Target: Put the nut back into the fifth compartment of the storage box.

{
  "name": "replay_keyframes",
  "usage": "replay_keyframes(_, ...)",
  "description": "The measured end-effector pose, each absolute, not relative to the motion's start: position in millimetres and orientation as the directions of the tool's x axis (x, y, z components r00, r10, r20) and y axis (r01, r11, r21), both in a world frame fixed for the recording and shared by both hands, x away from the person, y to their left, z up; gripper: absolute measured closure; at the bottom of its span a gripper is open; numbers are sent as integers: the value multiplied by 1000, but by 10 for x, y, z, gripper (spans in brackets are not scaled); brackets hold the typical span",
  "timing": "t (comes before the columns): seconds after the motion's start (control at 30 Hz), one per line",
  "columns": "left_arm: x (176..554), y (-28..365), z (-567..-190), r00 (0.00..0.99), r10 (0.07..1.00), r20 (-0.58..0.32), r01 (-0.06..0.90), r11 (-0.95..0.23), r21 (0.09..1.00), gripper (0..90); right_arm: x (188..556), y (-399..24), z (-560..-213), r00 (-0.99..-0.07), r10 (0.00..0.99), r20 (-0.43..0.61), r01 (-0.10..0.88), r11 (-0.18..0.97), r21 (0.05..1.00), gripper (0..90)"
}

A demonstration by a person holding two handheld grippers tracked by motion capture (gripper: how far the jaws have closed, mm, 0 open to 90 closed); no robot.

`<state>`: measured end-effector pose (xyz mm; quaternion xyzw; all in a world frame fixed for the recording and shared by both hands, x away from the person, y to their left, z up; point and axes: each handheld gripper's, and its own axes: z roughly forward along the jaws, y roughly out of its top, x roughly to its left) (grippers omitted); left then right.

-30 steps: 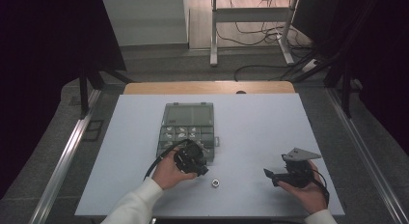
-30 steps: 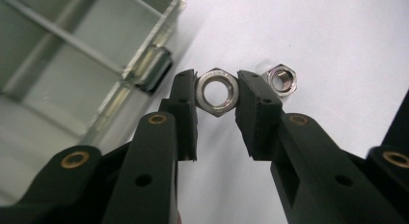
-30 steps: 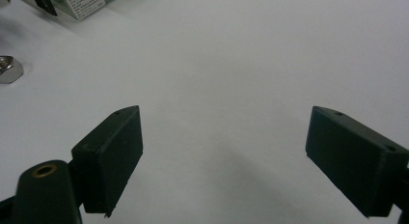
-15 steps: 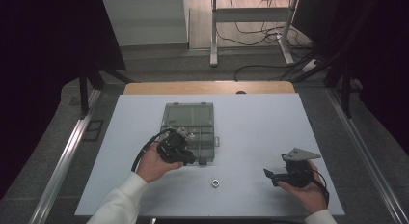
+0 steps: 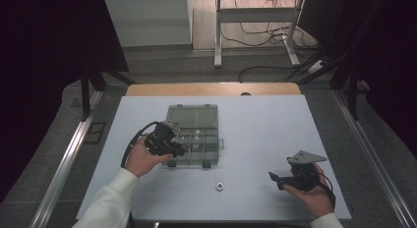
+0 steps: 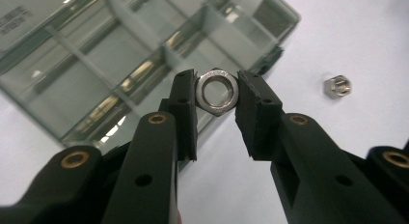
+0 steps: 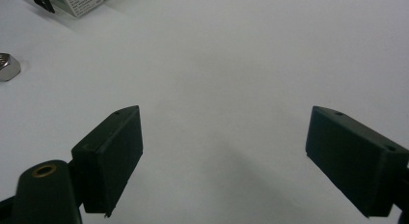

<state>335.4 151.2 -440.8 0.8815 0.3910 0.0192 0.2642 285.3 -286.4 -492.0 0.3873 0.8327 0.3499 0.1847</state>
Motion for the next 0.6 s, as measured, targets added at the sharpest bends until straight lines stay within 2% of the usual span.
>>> replay_keyframes(0.3, 3465, 1743, -4529, 635, 757, -158, 729, -518, 448, 699, 2855, -2863, -4922, -632, 774, -39, 516, 457, 724, 132)
replay_keyframes(0.6, 3520, 1810, -4616, 610, 777, -152, 750, -505, 427, 699, 2856, -2863, -4926, -631, 774, -42, 516, 460, 722, 132)
